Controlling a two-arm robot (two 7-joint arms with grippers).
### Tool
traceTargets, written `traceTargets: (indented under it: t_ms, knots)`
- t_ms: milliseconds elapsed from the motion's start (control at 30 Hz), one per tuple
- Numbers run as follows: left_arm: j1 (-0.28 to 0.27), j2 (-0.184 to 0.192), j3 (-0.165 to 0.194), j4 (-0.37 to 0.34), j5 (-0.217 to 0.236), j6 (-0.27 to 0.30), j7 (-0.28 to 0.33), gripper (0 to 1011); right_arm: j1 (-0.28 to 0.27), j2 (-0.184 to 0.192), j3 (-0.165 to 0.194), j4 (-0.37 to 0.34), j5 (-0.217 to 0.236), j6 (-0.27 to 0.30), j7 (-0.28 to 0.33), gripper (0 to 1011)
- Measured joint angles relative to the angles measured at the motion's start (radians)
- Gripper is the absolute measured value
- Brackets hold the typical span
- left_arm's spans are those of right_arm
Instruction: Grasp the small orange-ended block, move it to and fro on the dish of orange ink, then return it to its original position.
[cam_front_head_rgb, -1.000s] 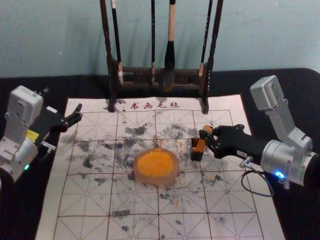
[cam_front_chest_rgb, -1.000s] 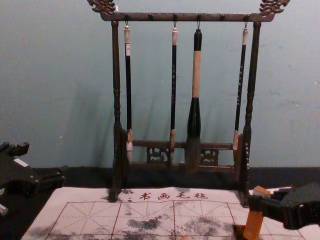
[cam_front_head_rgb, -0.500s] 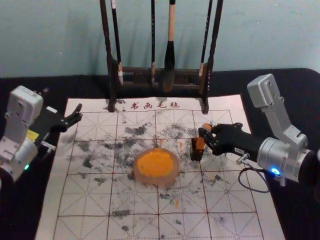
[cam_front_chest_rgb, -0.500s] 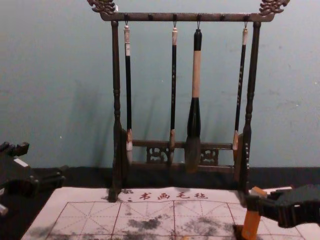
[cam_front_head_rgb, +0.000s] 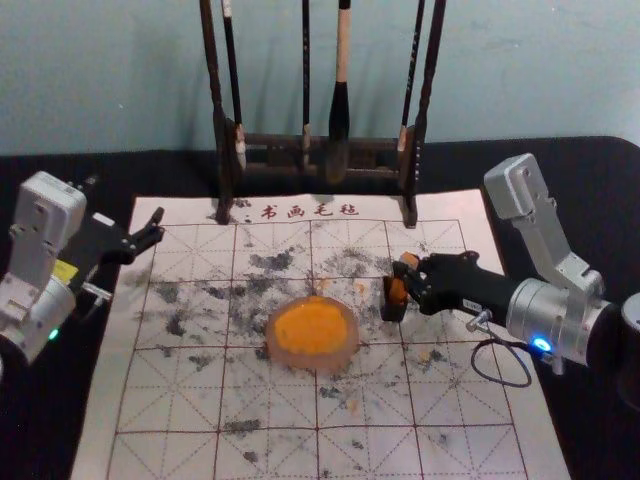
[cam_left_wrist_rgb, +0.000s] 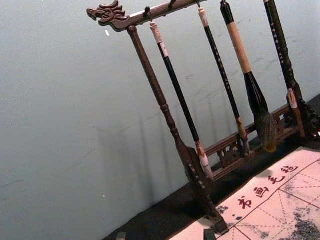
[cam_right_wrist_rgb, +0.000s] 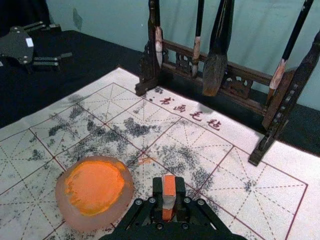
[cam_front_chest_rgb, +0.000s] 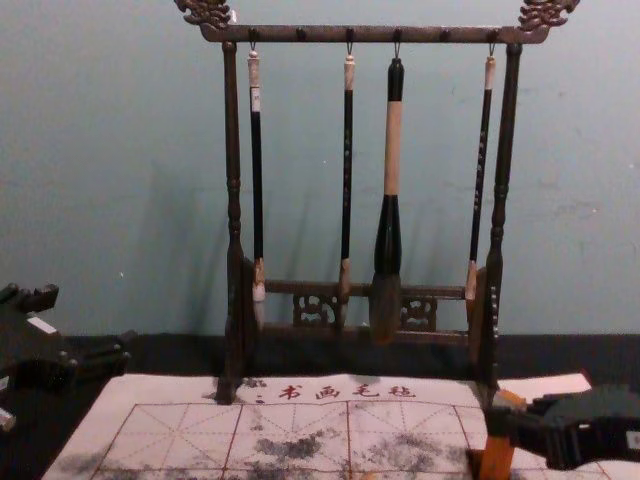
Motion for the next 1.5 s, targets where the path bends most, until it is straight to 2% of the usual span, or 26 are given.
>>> traceTargets:
  t_ms: [833, 1300, 1500]
  knots:
    - [0.000, 0.000, 0.000, 0.000, 0.000, 0.000, 0.000, 1001, 0.017, -0.036, -0.020, 0.051, -0.049, 0.011, 0.000, 109]
    - [0.000, 0.000, 0.000, 0.000, 0.000, 0.000, 0.000, 1001, 0.017, -0.035, -0.020, 0.051, -0.049, 0.011, 0.000, 109]
    - [0.000, 0.000, 0.000, 0.000, 0.000, 0.000, 0.000, 1001, 0.016, -0.035, -0.020, 0.050, -0.048, 0.010, 0.000, 237]
